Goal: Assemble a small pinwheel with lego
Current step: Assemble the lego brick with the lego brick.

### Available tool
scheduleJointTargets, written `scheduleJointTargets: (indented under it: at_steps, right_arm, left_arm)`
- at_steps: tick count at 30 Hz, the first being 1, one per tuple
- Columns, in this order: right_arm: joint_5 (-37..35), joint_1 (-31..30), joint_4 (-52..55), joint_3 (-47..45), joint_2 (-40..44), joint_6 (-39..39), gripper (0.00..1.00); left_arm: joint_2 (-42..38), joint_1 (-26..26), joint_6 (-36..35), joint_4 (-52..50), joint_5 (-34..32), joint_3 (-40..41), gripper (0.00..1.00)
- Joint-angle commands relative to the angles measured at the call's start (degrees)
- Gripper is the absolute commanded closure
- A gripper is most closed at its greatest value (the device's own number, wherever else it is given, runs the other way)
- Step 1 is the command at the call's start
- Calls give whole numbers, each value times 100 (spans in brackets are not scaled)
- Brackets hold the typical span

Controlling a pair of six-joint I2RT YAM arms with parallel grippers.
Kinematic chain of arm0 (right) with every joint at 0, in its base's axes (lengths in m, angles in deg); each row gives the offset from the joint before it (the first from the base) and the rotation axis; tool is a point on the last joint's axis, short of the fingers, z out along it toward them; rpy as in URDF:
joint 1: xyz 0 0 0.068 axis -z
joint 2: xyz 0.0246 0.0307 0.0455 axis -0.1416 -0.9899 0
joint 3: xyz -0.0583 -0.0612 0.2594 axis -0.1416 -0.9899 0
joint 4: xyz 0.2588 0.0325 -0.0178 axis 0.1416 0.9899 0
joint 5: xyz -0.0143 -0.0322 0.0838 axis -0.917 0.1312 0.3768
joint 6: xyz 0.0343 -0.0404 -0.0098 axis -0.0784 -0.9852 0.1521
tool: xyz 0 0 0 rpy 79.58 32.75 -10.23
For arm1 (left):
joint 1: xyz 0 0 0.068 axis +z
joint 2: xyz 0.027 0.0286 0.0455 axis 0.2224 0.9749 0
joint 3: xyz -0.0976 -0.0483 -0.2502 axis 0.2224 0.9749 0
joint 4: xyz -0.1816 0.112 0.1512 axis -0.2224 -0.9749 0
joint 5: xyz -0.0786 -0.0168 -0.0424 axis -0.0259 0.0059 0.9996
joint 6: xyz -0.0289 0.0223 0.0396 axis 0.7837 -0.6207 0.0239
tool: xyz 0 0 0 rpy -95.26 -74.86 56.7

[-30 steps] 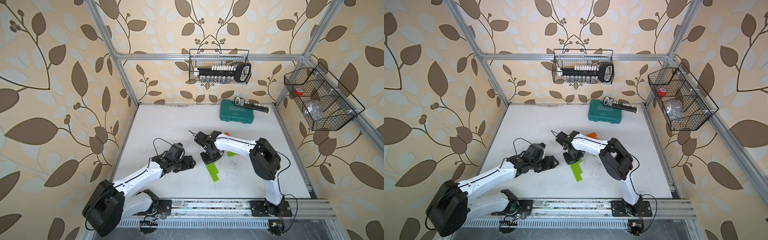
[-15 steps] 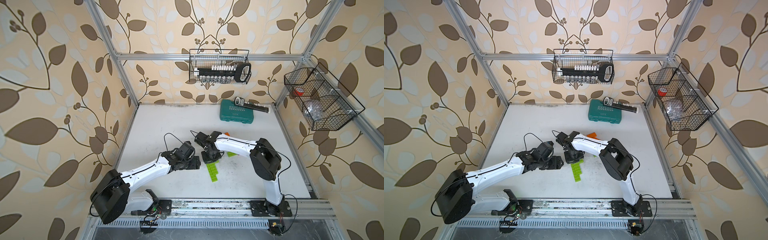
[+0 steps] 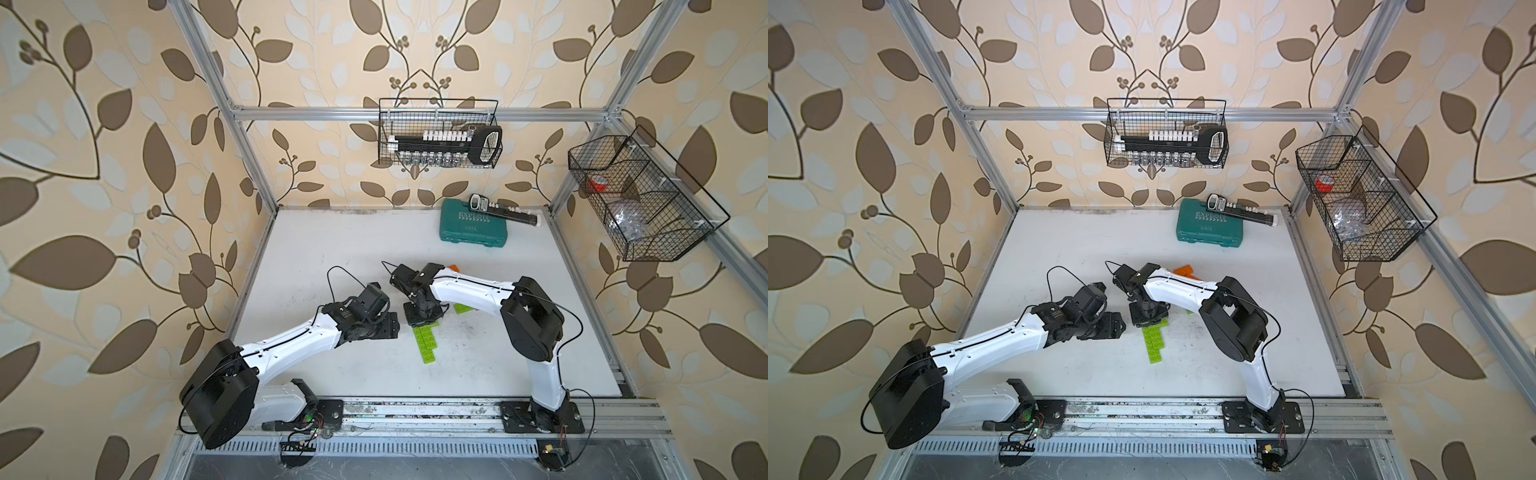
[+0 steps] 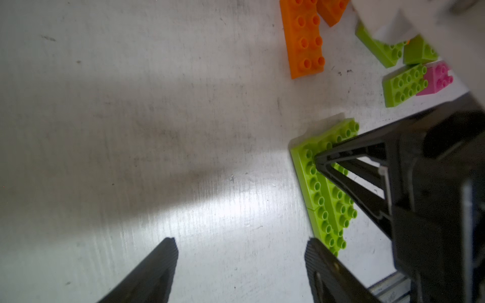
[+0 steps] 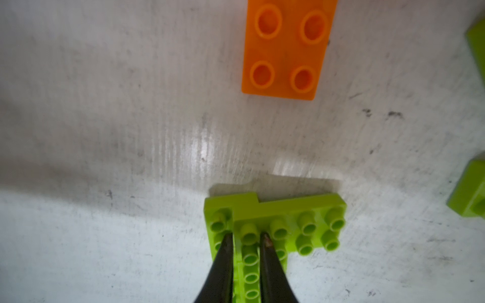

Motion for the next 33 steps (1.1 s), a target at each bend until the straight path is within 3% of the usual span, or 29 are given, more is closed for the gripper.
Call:
scheduleJointTargets:
  at_steps: [1,17,25,33]
  right_arm:
    - [-18,17,71,-29,-39,-36,83]
    - [154,127,-98,-203,576,-260,81]
    - [220,135,-138,-192,385,-334,94]
    - [289,131,-175,-177,118,-348,96]
  left_arm:
    - [-176,8,-51,-98,-190,-101,20]
    - [3,61,-137,-172,-233,-270,21]
    - [88,61,-121,-119,-172,-295,25]
    - [-48,60,-84,-115,-187,-202,25]
